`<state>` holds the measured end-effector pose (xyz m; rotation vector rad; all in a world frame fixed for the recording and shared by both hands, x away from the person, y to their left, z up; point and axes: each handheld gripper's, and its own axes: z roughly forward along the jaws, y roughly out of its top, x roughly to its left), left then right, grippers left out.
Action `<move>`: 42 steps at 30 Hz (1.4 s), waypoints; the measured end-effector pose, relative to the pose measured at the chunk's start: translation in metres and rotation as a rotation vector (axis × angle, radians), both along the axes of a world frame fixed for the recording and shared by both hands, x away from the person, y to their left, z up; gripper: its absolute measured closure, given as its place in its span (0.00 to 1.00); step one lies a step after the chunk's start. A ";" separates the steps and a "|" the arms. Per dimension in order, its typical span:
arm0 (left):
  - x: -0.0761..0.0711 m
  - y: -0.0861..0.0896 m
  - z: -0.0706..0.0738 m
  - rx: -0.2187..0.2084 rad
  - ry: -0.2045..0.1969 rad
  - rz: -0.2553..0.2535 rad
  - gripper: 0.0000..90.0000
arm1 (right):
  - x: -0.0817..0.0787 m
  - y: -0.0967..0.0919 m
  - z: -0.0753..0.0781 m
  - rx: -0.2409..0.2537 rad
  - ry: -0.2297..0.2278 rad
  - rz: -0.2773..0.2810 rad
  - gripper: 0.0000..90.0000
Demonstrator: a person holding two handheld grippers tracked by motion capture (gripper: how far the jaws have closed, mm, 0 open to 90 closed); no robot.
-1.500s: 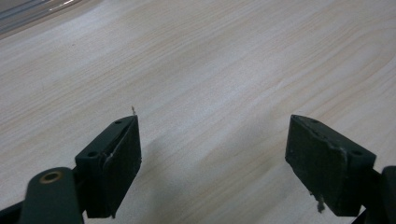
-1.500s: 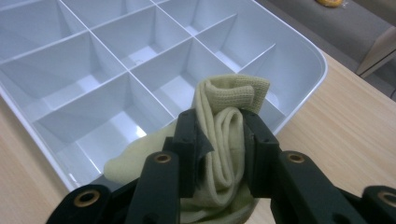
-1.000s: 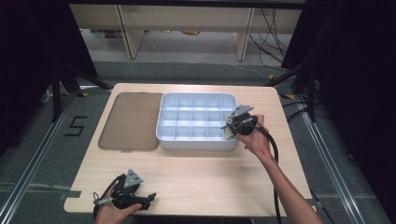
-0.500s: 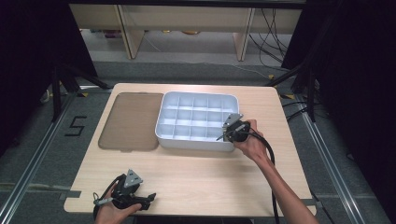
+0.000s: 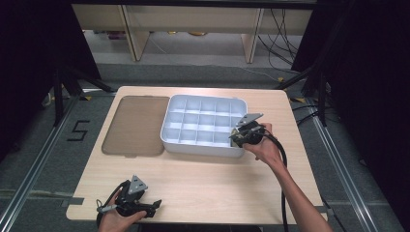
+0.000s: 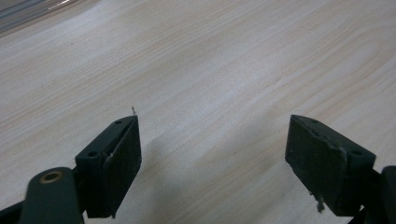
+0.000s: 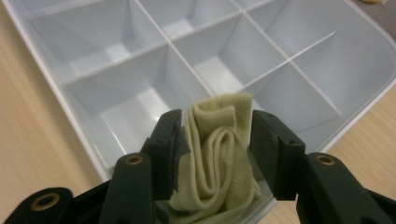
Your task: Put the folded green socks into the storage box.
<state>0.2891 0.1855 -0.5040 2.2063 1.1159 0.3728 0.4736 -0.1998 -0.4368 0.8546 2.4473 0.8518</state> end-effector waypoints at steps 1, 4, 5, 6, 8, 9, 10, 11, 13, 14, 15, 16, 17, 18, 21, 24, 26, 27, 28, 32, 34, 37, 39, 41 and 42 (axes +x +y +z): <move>0.000 -0.001 -0.001 -0.008 -0.008 0.015 0.20 | 0.000 -0.002 0.004 0.024 -0.015 -0.001 0.63; 0.000 -0.001 0.000 -0.008 -0.011 0.015 0.20 | -0.003 -0.006 0.017 0.072 -0.013 0.014 0.80; 0.000 0.000 0.001 0.002 -0.004 -0.005 0.20 | -0.004 -0.007 0.019 0.083 -0.011 0.013 0.86; 0.000 0.000 0.001 0.001 -0.001 -0.005 0.20 | -0.004 -0.006 0.020 0.072 -0.003 0.016 0.90; -0.001 -0.001 0.001 -0.003 -0.002 -0.001 0.20 | -0.002 -0.005 0.017 0.047 0.004 0.012 0.95; -0.001 -0.001 0.000 -0.005 -0.002 0.000 0.20 | -0.001 -0.005 0.015 0.040 0.009 0.009 0.97; 0.000 -0.001 0.000 -0.003 -0.002 -0.003 0.20 | 0.000 -0.004 0.011 0.048 0.009 -0.007 0.98; 0.000 0.000 0.000 -0.002 -0.002 -0.005 0.20 | 0.001 -0.003 0.009 0.046 0.015 -0.008 0.99; 0.000 0.001 0.000 0.003 0.002 -0.003 0.20 | 0.004 -0.003 0.005 0.041 0.043 -0.018 1.00; 0.000 0.001 0.000 0.002 0.001 -0.002 0.20 | 0.005 -0.003 0.002 0.034 0.050 -0.026 1.00; 0.000 0.001 0.000 0.001 0.002 -0.002 0.20 | 0.005 -0.003 0.001 0.020 0.070 -0.021 1.00; 0.001 0.001 -0.001 -0.005 0.013 0.002 0.20 | 0.005 -0.002 -0.002 0.024 0.063 -0.028 1.00; 0.000 0.001 -0.001 -0.001 0.008 0.004 0.20 | 0.005 -0.001 -0.005 0.007 0.084 -0.023 1.00; 0.001 0.001 -0.001 0.001 0.002 0.001 0.20 | 0.005 0.000 -0.007 -0.005 0.093 -0.019 1.00; 0.001 0.001 -0.001 0.009 0.005 -0.001 0.20 | 0.007 0.004 -0.014 -0.072 0.110 0.013 1.00; 0.001 0.001 -0.002 0.008 0.005 0.001 0.20 | 0.006 0.008 -0.015 -0.119 0.121 0.024 1.00; 0.001 0.001 -0.002 0.007 0.005 -0.002 0.20 | 0.007 0.010 -0.015 -0.143 0.137 0.033 1.00; 0.000 0.001 -0.002 0.006 0.007 0.005 0.20 | 0.007 0.011 -0.015 -0.150 0.148 0.033 1.00; 0.000 0.001 -0.002 0.002 0.005 0.003 0.20 | 0.008 0.012 -0.017 -0.162 0.160 0.034 1.00; 0.000 0.000 -0.002 -0.005 0.010 0.010 0.20 | 0.011 0.012 -0.021 -0.171 0.181 0.047 1.00; 0.000 0.001 -0.002 -0.001 0.005 0.005 0.20 | 0.010 0.012 -0.020 -0.164 0.190 0.033 1.00; 0.000 0.001 -0.002 -0.003 0.007 0.006 0.20 | 0.010 0.008 -0.015 -0.106 0.171 0.028 0.97; 0.000 0.001 -0.002 0.001 0.004 0.002 0.20 | 0.008 0.004 -0.008 -0.064 0.144 0.010 0.96; 0.000 0.000 -0.002 -0.003 0.007 0.005 0.20 | 0.006 0.001 -0.001 -0.027 0.143 -0.019 0.94; 0.000 0.000 -0.002 0.001 0.005 0.003 0.20 | 0.006 -0.002 0.001 -0.009 0.114 -0.010 0.93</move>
